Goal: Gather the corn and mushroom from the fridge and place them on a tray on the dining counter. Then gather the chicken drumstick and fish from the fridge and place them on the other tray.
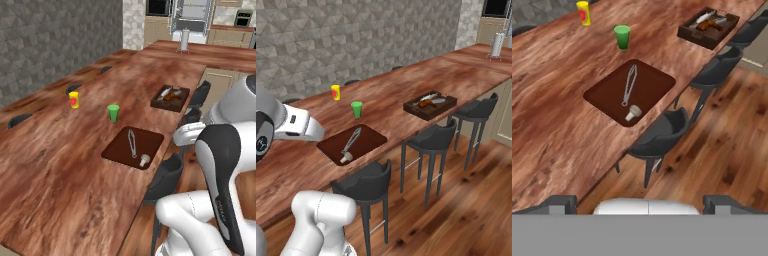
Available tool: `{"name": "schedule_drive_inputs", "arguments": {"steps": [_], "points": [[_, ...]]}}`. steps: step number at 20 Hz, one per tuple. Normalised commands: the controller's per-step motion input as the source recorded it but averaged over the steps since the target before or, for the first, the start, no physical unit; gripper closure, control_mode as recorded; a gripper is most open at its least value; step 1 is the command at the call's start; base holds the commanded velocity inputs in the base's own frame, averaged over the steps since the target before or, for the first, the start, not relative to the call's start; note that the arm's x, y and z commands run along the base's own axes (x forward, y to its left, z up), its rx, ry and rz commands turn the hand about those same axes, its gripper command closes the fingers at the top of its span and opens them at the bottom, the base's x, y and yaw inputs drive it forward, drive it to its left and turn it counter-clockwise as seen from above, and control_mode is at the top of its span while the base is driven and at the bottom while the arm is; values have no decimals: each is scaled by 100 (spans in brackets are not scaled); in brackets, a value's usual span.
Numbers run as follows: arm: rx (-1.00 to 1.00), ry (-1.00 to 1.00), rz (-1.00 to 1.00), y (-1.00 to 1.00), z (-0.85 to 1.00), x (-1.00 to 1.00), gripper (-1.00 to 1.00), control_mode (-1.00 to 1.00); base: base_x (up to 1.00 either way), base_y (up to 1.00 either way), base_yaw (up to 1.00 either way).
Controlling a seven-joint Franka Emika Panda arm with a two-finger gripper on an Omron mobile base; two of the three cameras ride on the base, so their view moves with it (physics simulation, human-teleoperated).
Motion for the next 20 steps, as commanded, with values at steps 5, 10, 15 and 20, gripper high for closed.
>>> {"name": "schedule_drive_inputs", "arguments": {"steps": [5, 10, 15, 20], "points": [[0, 2, 0, -16, 20, -51, -100, -100, 0, 0, 0], [0, 0, 0, -4, 14, -24, -100, -100, 0, 0, 0], [0, 0, -2, -5, 3, -23, -100, -100, 0, 0, 0], [0, 0, -3, 0, 0, -31, -100, -100, 0, 0, 0]]}}
